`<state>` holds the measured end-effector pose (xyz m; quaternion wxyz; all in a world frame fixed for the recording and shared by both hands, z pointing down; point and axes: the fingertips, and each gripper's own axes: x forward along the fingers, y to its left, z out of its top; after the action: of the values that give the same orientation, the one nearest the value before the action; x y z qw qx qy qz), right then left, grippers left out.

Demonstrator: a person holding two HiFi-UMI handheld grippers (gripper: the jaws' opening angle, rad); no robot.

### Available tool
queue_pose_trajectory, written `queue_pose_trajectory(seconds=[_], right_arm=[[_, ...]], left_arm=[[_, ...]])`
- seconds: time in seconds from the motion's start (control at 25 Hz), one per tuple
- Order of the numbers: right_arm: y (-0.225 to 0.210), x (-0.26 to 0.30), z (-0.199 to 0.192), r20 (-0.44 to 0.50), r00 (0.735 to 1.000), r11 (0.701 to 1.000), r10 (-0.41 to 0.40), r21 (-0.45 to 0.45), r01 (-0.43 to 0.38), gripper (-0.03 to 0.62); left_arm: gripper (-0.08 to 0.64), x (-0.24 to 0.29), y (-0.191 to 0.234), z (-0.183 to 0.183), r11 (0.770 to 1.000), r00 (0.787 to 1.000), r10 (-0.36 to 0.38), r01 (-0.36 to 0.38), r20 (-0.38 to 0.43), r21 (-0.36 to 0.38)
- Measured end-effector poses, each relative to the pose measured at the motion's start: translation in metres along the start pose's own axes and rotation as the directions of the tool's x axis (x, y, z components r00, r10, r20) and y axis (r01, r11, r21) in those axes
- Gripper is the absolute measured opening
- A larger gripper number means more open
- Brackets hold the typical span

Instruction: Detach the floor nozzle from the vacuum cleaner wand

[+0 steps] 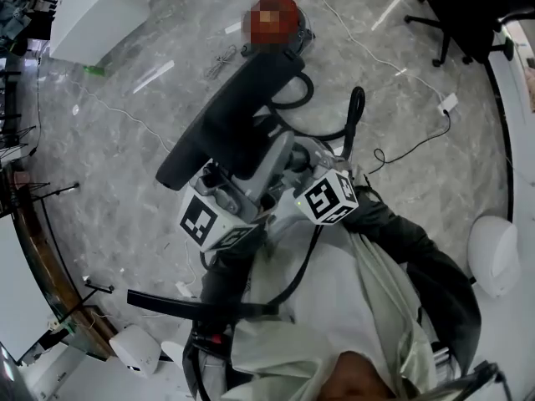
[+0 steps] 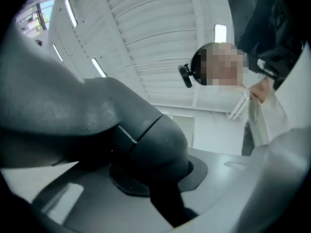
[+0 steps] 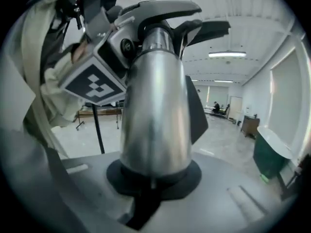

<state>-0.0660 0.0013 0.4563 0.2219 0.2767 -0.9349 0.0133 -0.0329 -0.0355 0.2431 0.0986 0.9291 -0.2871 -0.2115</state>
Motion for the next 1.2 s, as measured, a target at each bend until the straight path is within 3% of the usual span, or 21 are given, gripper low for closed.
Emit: queue_pose_trajectory(seconds=[0.04,0.12,0.2,0.28,0.4,0.48,0.52,0.56,0.6,0.68,0.76,0.84,0.92,1.04,1.12,1.16,1.2], right_arm=[[0.001,0.002,-0.002,-0.01,1.0,1.0,-0.018,0.016,0.019,0.04],[0.009,0.005,-0.007,-0.026,0.999,0.999,0.035,0.032,-0.034,0.04],[0.015,0.003,-0.012,-0.038,0.991,0.992,0.128,0.006,-0.128,0.04],[0.02,-0.003,-0.017,-0.052,0.97,0.97,0.237,-0.05,-0.239,0.04],[0.034,-0.014,-0.019,-0.074,0.894,0.889,0.441,-0.1,-0.447,0.041],[0.044,-0.019,-0.019,-0.08,0.833,0.828,0.548,-0.086,-0.554,0.043],[0.047,-0.02,-0.019,-0.076,0.816,0.814,0.573,-0.071,-0.577,0.043],[0.048,-0.019,-0.018,-0.066,0.821,0.819,0.568,-0.055,-0.571,0.043],[0.046,-0.015,-0.015,-0.052,0.849,0.848,0.526,-0.039,-0.528,0.043],[0.034,-0.001,-0.008,-0.017,0.938,0.938,0.347,-0.016,-0.348,0.041],[0.019,0.008,-0.004,-0.013,0.99,0.99,0.139,-0.014,-0.139,0.04],[0.007,0.009,-0.004,-0.028,1.0,1.0,-0.009,-0.026,0.009,0.04],[0.001,0.009,-0.006,-0.038,0.998,0.998,-0.06,-0.038,0.058,0.04],[0.006,0.006,-0.018,-0.062,0.997,0.998,0.037,-0.04,-0.04,0.04],[0.02,-0.001,-0.025,-0.074,0.974,0.975,0.216,-0.042,-0.219,0.04],[0.028,-0.007,-0.027,-0.072,0.944,0.944,0.323,-0.047,-0.327,0.041],[0.037,-0.013,-0.027,-0.068,0.904,0.903,0.423,-0.055,-0.427,0.041]], left_arm=[[0.077,-0.002,0.008,-0.004,0.999,0.998,0.055,-0.055,-0.017,-0.002],[0.077,-0.005,0.016,-0.009,0.996,0.996,0.084,-0.084,-0.036,-0.02],[0.077,-0.008,0.01,-0.011,0.999,1.0,0.017,-0.019,-0.026,-0.049],[0.074,-0.011,-0.004,-0.011,0.995,0.996,-0.093,0.092,-0.009,-0.049],[0.074,-0.02,-0.028,-0.015,0.964,0.963,-0.267,0.267,-0.026,-0.008],[0.074,-0.022,-0.036,-0.019,0.942,0.94,-0.335,0.335,-0.056,-0.014],[0.074,-0.021,-0.036,-0.019,0.938,0.936,-0.347,0.346,-0.059,-0.029],[0.074,-0.02,-0.033,-0.017,0.94,0.939,-0.341,0.338,-0.045,-0.049],[0.074,-0.017,-0.028,-0.013,0.948,0.95,-0.312,0.31,-0.017,-0.064],[0.074,-0.014,-0.013,-0.002,0.978,0.979,-0.201,0.202,0.032,-0.054],[0.075,-0.016,0.003,0.003,0.998,0.997,-0.066,0.067,0.042,-0.015],[0.074,-0.017,0.012,0.003,0.999,0.998,0.051,-0.051,0.04,0.006],[0.074,-0.017,0.018,0.002,0.992,0.991,0.129,-0.129,0.032,0.009],[0.075,-0.013,0.018,-0.011,0.994,0.994,0.104,-0.105,-0.011,-0.032],[0.074,-0.014,0.007,-0.017,0.994,0.999,-0.036,0.035,-0.01,-0.1],[0.074,-0.017,-0.004,-0.016,0.982,0.99,-0.14,0.141,0.016,-0.124],[0.074,-0.021,-0.017,-0.014,0.958,0.967,-0.251,0.255,0.046,-0.131]])
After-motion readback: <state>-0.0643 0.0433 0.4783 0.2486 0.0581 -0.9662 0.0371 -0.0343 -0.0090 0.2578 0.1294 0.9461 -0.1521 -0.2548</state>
